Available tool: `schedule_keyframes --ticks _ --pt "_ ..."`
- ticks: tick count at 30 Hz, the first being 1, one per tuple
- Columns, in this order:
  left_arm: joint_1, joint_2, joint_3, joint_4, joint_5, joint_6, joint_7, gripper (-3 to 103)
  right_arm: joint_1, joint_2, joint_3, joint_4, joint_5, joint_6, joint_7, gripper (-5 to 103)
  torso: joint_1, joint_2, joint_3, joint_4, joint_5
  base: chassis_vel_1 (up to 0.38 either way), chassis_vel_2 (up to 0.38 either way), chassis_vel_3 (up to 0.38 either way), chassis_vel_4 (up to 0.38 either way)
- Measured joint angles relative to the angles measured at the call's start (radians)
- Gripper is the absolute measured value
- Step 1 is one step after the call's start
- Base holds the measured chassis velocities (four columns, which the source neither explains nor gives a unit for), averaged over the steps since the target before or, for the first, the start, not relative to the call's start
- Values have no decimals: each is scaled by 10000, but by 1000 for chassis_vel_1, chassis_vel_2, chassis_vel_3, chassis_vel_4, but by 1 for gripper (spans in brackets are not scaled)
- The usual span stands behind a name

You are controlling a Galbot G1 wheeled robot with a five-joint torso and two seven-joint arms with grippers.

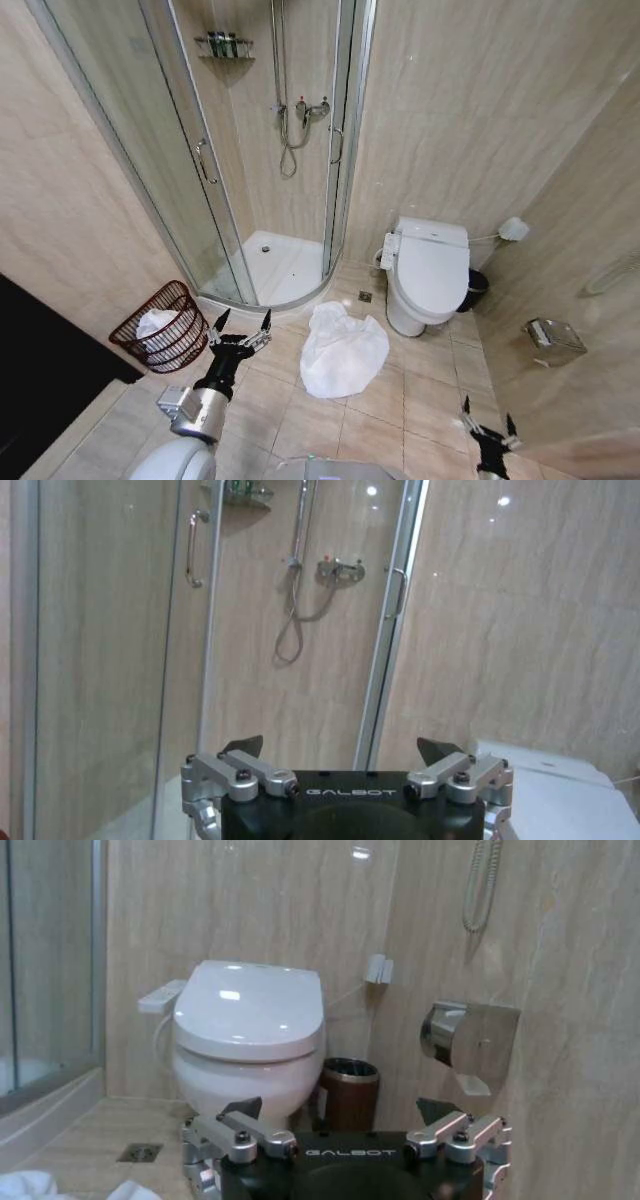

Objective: Discard the used towel into the hamper.

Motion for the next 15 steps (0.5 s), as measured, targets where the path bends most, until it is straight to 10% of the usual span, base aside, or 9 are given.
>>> schedule_keyframes --ticks 15 --pt "0 0 0 0 0 0 0 100 -2666 322 -34 6755 1058 -1669 616 100 -343 -775 -436 0 -3 0 0 0 0"
